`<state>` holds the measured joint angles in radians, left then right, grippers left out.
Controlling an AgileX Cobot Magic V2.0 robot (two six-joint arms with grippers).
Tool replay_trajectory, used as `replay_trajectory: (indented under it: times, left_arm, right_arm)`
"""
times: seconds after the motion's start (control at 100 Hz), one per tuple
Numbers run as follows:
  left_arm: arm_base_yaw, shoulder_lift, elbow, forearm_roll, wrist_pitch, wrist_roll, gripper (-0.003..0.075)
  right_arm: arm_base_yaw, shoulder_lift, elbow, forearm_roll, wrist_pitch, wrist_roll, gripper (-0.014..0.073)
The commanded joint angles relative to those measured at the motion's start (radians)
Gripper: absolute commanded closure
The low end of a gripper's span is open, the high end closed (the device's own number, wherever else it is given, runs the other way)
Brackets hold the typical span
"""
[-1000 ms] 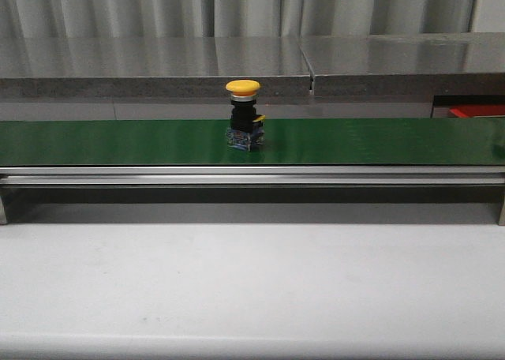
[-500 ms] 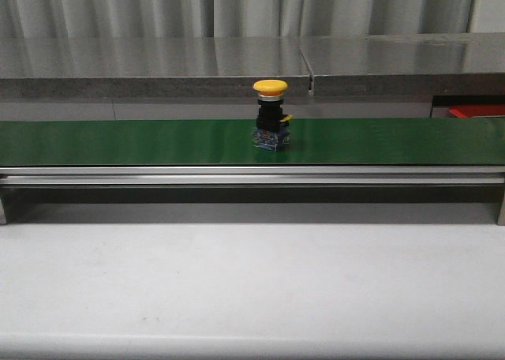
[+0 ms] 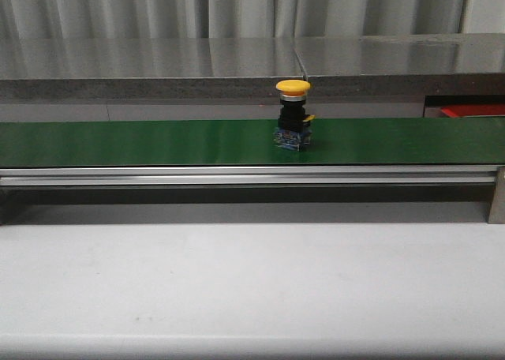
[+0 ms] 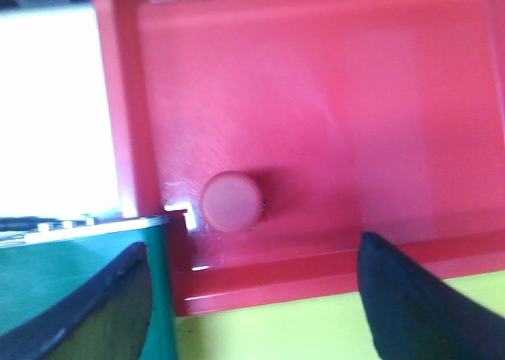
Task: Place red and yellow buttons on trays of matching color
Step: 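Grasp the yellow button at the belt's end with the right gripper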
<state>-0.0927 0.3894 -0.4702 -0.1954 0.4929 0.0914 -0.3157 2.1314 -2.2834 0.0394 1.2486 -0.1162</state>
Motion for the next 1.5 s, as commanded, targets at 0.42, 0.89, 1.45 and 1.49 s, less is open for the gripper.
replay_trajectory:
  times: [0.42,0.89,1.45,1.49]
  left_arm:
    - [-0.008,0.006,-0.027,-0.017,-0.081,-0.002,0.0739]
    - [-0.008,0.006,-0.027,-0.017,-0.081,-0.002,0.0739]
    - [-0.008,0.006,-0.027,-0.017,-0.081,-0.002,0.0739]
    - [-0.008,0.006,-0.027,-0.017,-0.081,-0.002,0.0739]
  right_arm:
    - [0.17,-0.445,0.423,0.017,-0.075,-0.03,0.0054]
    - [0.336,-0.615,0.868,0.017,-0.224,-0.039,0.0054]
    - [0.462,-0.457,0.834,0.06,-0.338,-0.082,0.0051]
    - [0.462,-0.445,0.825,0.06,-0.339,-0.082,0.0051]
